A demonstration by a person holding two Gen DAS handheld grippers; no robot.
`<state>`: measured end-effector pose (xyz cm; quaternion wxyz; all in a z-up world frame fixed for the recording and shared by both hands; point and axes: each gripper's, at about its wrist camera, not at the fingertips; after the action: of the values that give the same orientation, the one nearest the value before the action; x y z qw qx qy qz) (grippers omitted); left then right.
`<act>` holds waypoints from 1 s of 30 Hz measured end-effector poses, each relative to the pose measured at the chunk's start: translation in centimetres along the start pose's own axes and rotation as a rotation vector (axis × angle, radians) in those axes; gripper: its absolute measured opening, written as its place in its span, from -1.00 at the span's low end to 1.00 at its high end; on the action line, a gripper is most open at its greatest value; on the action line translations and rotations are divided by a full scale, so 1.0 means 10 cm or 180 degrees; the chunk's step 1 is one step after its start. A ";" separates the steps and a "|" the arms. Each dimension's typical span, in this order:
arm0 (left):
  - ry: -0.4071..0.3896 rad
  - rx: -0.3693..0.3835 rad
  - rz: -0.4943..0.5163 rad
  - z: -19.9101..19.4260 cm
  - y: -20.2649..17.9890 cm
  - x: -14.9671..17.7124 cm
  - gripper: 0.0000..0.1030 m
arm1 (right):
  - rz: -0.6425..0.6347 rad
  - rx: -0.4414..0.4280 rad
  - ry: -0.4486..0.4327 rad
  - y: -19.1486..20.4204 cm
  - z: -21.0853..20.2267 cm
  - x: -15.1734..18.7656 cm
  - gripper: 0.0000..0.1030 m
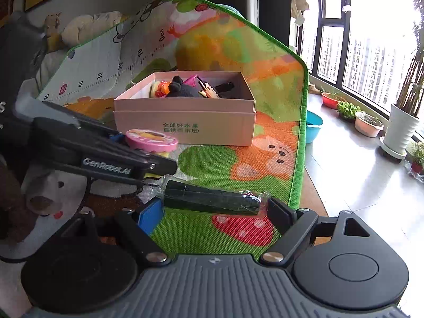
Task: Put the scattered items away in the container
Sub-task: 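Grasp the pink-lidded yellow cup with the left gripper while the right gripper holds the stick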
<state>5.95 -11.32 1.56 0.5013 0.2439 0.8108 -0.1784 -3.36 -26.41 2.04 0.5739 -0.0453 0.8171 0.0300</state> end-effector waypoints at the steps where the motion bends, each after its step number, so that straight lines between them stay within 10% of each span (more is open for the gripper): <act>1: 0.0021 -0.0036 -0.0016 -0.04 0.05 0.02 -0.08 | 0.0014 -0.0013 -0.0004 0.00 0.03 -0.03 0.64; 30: -0.0049 -0.0102 -0.0061 -0.73 0.14 0.18 -0.09 | 0.0011 -0.0116 -0.0037 0.04 0.05 -0.19 0.64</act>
<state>0.79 -5.90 3.03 0.5096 0.2267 0.8120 -0.1721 -2.30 -25.92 3.67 0.5777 -0.0541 0.8131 0.0460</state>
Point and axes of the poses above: each gripper's, at about its wrist camera, not at the fingertips, and z roughly the way its jaws point, y to its left, x to its underside, and after that the axes turned 15 degrees about -y, right-handed
